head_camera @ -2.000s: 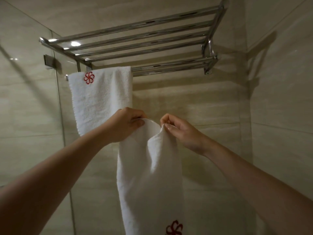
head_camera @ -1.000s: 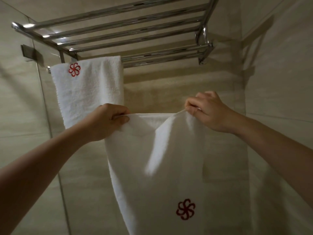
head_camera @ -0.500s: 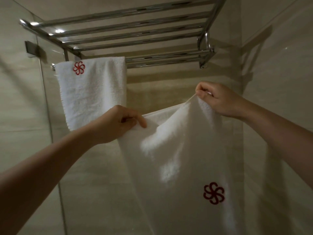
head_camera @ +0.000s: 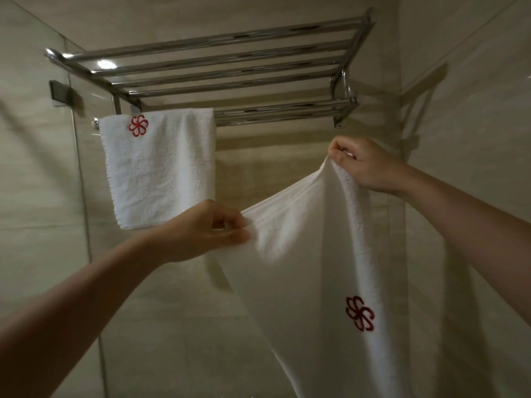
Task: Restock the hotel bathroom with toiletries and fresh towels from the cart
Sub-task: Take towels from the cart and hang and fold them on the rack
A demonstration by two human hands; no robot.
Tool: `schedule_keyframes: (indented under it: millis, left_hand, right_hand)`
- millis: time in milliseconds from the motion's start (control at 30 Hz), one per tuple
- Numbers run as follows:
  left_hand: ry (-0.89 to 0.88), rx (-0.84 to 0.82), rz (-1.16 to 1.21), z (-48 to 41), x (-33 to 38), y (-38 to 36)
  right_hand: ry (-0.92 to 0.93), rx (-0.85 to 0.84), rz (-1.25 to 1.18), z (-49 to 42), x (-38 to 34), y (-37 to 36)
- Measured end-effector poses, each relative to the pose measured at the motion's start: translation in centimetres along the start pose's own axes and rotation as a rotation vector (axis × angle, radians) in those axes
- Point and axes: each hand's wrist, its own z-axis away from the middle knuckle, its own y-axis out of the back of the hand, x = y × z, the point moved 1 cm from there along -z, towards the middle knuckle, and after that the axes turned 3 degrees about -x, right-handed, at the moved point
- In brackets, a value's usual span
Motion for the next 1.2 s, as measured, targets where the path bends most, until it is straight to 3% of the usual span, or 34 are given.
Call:
schedule_keyframes:
  millis: [400,533,700,867,1200]
  left_hand:
    - [0.098,0.424,0.411,-1.4,-0.4,1.8]
    - [0.094,0.424,0.545,-1.4,-0.8,2.9]
    - [0.001,0.256,0.651,-1.5,-1.8,4.2]
    - [0.139,0.202,0.495,-1.9,-1.3,4.8]
    - [0.208,0.264,-0.414,-7.1,0.3,5.7]
  right_hand:
    - [-0.020,-0.069,-0.292,1.8,-1.1,1.8]
    - [-0.153,-0.249,-0.617,2.5,-1.4,2.4]
    - [-0.186,-0.437,-0.860,2.7,-1.5,2.9]
    - [-0.223,-0.380,-0.536,2.1,-0.8,3.4]
    - [-0.157,-0.382,0.230,-1.2,-0.3,3.6]
